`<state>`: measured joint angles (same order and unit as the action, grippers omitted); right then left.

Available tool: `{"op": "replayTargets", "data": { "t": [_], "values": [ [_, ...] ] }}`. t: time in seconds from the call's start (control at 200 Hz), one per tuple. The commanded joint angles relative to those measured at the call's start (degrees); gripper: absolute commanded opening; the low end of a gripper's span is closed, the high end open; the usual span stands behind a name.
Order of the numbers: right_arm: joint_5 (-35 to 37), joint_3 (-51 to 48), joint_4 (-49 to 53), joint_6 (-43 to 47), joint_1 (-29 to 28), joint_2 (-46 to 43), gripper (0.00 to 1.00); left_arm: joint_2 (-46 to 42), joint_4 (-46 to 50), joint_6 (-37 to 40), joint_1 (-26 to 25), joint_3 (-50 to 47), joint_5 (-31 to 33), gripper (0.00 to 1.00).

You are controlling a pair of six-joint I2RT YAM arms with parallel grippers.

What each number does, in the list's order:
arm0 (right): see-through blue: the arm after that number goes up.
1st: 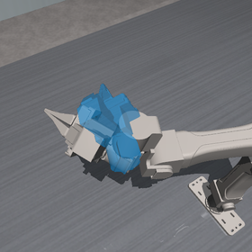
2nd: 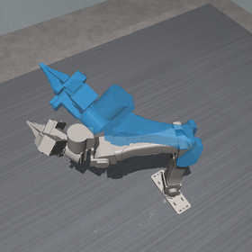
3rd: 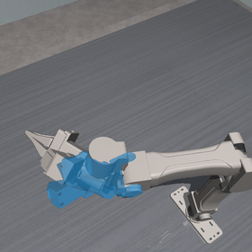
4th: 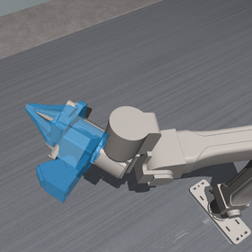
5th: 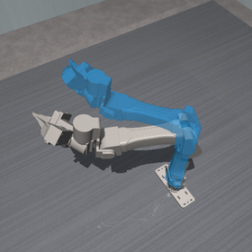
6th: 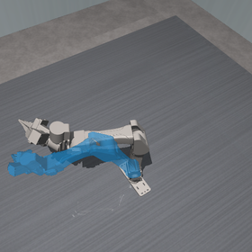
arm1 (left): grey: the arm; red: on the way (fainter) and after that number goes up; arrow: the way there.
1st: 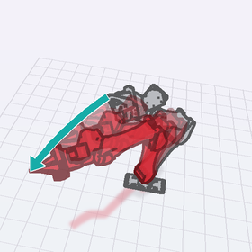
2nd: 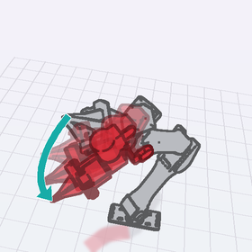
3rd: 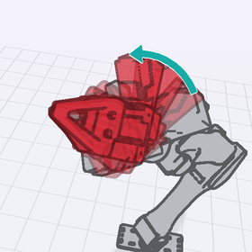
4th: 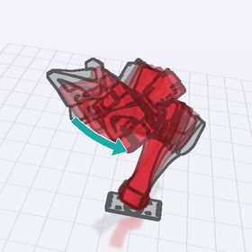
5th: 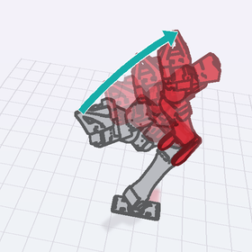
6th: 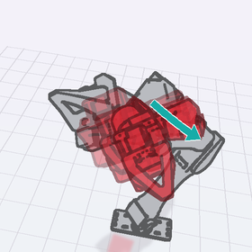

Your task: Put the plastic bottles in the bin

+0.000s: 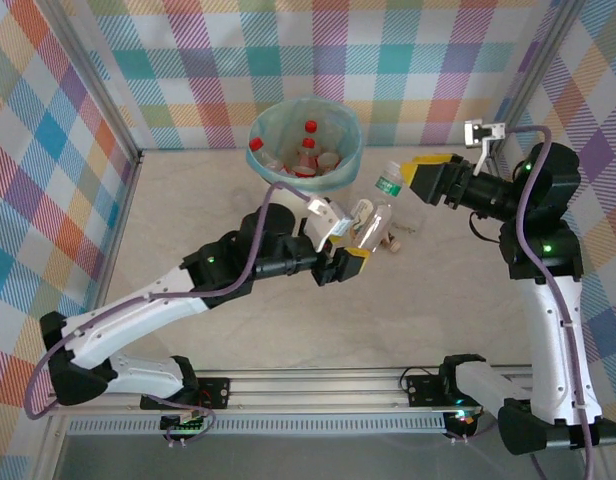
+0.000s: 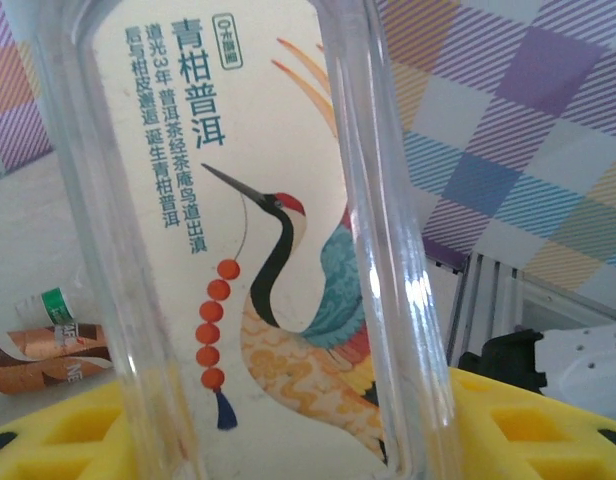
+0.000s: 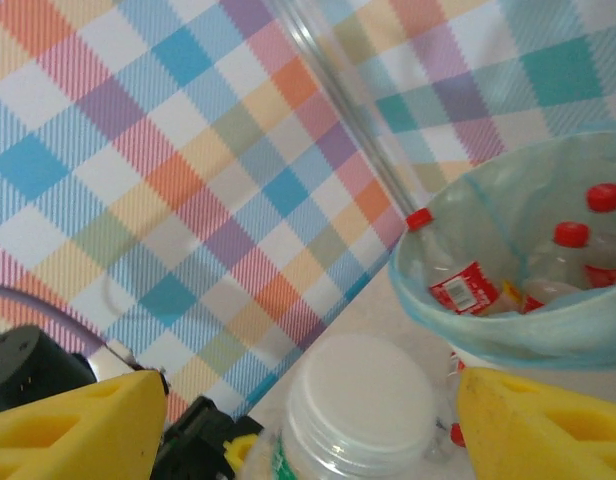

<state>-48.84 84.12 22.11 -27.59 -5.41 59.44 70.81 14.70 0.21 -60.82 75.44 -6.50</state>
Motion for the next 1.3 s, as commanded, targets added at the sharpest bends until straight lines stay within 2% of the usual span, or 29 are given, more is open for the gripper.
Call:
{"op": "replayTargets", "data": {
  "t": [0.0, 0.405, 0.815, 0.975, 1.11, 1.185, 1.295],
  "values": [
    [-2.0, 2.3, 0.4, 3.8, -2.6, 1.1, 0.77, -3.0, -1.1, 2.3, 0.3, -1.0, -0.5, 0.51],
    [-7.6, 4.1, 0.2, 7.4, -11.0, 5.1, 0.73, -7.6, -0.2, 4.1, 0.3, -4.1, -1.4, 0.5],
    [-9.2, 5.3, -1.1, 7.9, -13.3, 7.3, 0.47, -9.9, 2.6, 5.2, 0.3, -4.5, 1.9, 0.52],
    [-7.9, 6.5, -2.3, 7.4, -14.1, 7.7, 0.38, -11.4, 2.8, 4.9, 0.3, -4.9, 4.3, 0.6],
    [-5.5, 8.9, -3.4, 6.8, -14.5, 8.7, 0.31, -14.2, 2.4, 4.3, 0.2, -5.5, 8.3, 0.77],
    [-2.6, 11.0, -3.7, 6.8, -14.6, 9.9, 0.29, -16.1, 2.3, 3.9, 0.3, -5.9, 11.1, 0.84],
    [4.0, 14.7, -3.3, 7.6, -14.6, 12.3, 0.24, -19.5, 2.4, 3.6, 0.3, -6.6, 16.3, 0.87]
  ]
}}
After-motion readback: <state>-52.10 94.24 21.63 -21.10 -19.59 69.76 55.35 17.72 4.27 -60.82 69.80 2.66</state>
